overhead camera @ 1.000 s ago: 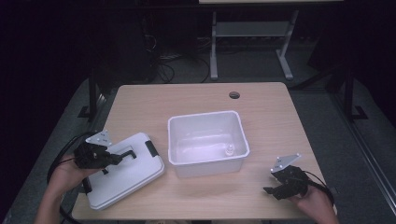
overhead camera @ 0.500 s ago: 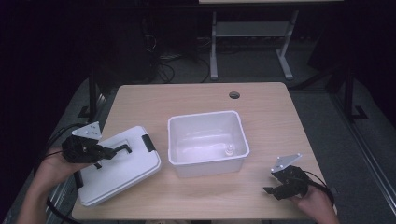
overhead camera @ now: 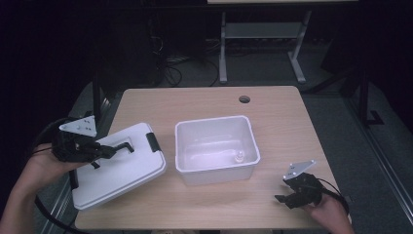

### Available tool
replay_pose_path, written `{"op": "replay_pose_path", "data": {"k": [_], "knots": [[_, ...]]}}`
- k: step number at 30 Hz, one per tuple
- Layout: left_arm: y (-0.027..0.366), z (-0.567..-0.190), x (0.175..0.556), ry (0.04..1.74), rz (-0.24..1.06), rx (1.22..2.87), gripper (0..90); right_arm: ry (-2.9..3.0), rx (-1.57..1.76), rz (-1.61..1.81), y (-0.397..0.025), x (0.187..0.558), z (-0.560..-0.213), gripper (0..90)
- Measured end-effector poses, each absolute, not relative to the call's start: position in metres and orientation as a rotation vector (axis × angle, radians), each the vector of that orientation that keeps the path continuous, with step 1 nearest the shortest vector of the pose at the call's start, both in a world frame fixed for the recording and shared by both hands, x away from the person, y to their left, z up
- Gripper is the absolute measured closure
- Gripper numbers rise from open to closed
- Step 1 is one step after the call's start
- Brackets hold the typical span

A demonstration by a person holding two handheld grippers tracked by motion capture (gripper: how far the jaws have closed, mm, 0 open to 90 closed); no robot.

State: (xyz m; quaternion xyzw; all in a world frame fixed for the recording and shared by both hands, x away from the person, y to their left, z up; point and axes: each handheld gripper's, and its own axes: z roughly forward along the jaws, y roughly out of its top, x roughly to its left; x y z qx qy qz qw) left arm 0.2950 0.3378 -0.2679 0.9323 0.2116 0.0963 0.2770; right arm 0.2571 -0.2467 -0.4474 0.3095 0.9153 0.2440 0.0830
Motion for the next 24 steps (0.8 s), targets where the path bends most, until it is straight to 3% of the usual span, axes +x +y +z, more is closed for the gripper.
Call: {"op": "replay_pose_path", "data": {"k": [24], "knots": [[0.299,-0.238,0.312,0.458,0.25,2.508,84.2,2.734,0.932,0.753,-0.247,0.258,-0.446,31.9]]}}
